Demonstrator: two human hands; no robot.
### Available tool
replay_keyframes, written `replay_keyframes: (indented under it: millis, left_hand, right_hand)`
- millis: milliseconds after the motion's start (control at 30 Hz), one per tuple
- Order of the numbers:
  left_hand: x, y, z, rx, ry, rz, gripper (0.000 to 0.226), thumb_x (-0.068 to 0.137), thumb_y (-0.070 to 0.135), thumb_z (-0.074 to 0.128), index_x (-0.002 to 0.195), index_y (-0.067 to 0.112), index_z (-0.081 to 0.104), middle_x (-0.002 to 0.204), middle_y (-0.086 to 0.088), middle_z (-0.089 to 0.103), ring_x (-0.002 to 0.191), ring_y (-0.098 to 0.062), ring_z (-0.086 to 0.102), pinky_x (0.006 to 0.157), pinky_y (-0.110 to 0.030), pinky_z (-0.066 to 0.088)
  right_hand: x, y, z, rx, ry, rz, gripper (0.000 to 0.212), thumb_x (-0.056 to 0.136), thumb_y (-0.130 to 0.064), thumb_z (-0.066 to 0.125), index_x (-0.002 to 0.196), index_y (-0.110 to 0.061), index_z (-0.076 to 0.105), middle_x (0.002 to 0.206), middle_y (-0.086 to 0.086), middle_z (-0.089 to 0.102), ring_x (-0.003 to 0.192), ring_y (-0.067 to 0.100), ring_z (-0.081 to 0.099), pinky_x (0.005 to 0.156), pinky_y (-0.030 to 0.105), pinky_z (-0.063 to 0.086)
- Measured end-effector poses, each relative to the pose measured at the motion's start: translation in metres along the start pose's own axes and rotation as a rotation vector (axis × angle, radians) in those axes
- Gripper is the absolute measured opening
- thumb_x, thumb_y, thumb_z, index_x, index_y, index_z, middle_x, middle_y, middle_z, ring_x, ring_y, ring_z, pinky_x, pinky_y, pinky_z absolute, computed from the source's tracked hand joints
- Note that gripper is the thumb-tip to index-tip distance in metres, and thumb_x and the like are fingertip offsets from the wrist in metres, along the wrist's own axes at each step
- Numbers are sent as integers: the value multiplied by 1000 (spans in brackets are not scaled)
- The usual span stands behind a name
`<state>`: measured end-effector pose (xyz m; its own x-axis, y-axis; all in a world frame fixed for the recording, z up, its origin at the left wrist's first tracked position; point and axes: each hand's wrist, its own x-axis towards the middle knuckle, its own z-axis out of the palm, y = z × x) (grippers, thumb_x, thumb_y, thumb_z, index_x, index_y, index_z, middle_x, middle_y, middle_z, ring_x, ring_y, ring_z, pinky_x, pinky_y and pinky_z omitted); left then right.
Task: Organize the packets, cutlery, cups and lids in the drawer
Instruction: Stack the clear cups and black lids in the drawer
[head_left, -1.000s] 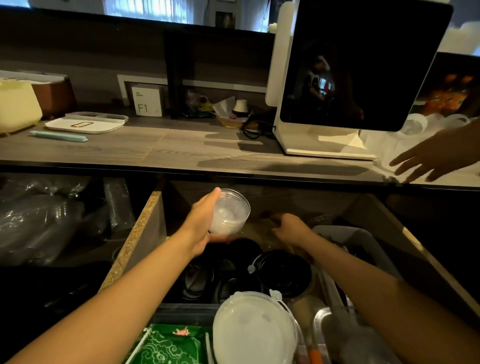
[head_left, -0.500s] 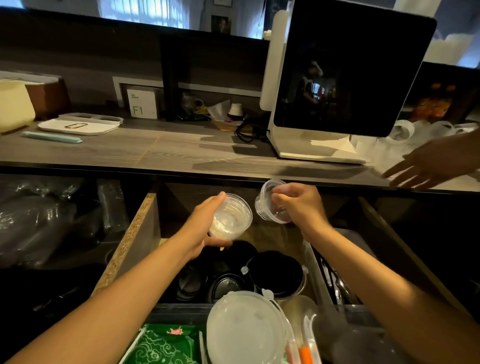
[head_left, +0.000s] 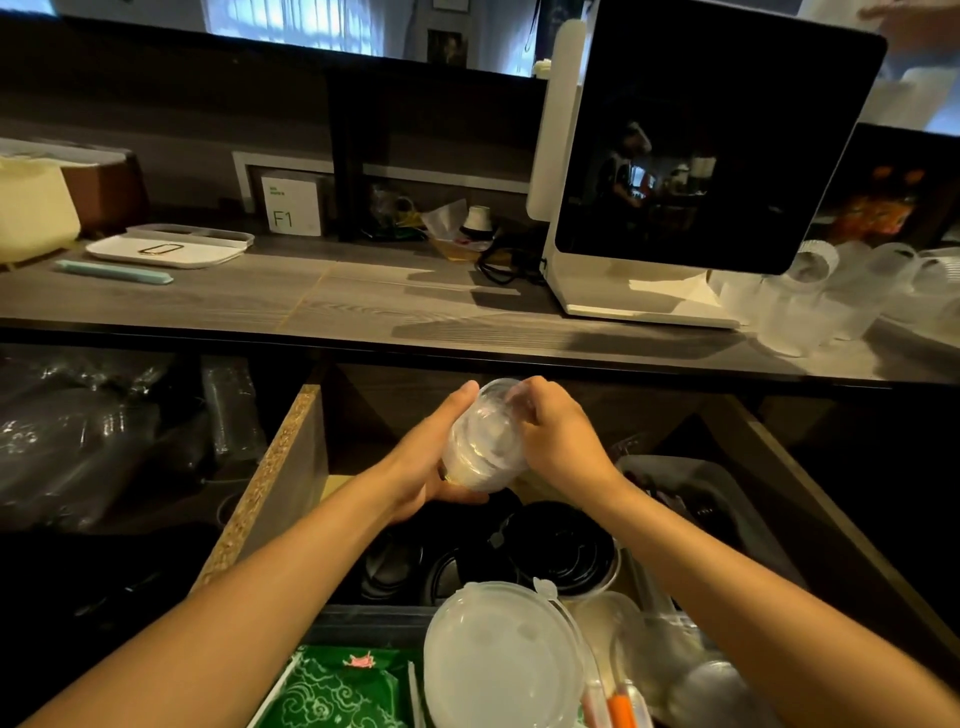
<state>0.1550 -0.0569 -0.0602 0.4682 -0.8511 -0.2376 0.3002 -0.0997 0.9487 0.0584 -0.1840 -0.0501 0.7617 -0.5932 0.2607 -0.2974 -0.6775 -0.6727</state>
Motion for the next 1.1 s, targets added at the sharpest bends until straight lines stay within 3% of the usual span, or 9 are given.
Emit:
replay_keyframes:
  millis: [200,300,400,500,600,767,867,933,1100]
  left_hand:
    - [2,-3,-3,35,-26,57,62,76,63,63,127,28,61,127,-8,68,113,-27,67,90,-56,57]
    - [4,-3,-2,22,-30,84,50,85,59,63,124,29,65,125,-10,68,109,-28,68,86,-53,58]
    - [2,-3,0,-7,-31,108,36,98,47,47,119,25,66,120,-13,70,102,-28,70,83,-53,58]
    - [2,-4,1,-25,-22,140,41,101,42,44,125,16,63,123,-19,68,101,-31,69,77,-50,60]
    - [1,-3,1,-13,9,175,38,103,37,43,127,14,61,125,-22,66,102,-34,68,73,-50,61]
    - [1,-5,2,16,-16,183,39,92,47,54,123,25,65,125,-15,67,112,-35,67,85,-58,58]
    - [0,-6,3,70,-90,186,50,78,53,66,125,36,61,129,-5,64,117,-28,65,90,-53,58]
    - [0,-7,1,89,-127,196,61,70,52,75,127,40,57,128,0,65,116,-24,66,90,-50,58]
    - [1,-8,0,60,-163,224,53,78,32,73,127,39,56,119,5,70,111,-24,69,85,-45,59]
  right_hand:
    - [6,-1,-2,-84,-91,29,9,97,-16,52,102,-20,58,104,2,46,99,17,51,83,26,41]
    - [8,-1,-2,261,-158,105,23,99,-21,49,114,-11,63,117,11,57,106,22,57,87,28,45]
    - [3,-9,-3,732,-127,303,42,103,-33,42,112,-1,67,103,17,69,96,28,65,89,38,50]
    - [5,-11,4,885,-48,486,40,96,-45,53,100,-9,70,97,14,73,97,31,69,98,46,51]
    - [4,-17,9,899,-72,591,41,89,-49,60,107,-13,67,104,14,72,100,33,69,99,49,50]
    - [7,-19,5,793,-50,634,41,89,-52,59,105,-15,63,103,12,69,94,28,68,91,43,54]
    - [9,-18,7,504,88,510,46,92,-56,52,80,-13,64,79,5,67,74,19,64,71,34,53]
    - [8,-17,11,373,152,420,54,95,-56,47,61,-16,55,62,0,55,59,14,53,59,31,40]
    - [5,-17,12,331,208,365,57,95,-57,45,53,-18,45,55,-3,47,54,15,45,60,33,37]
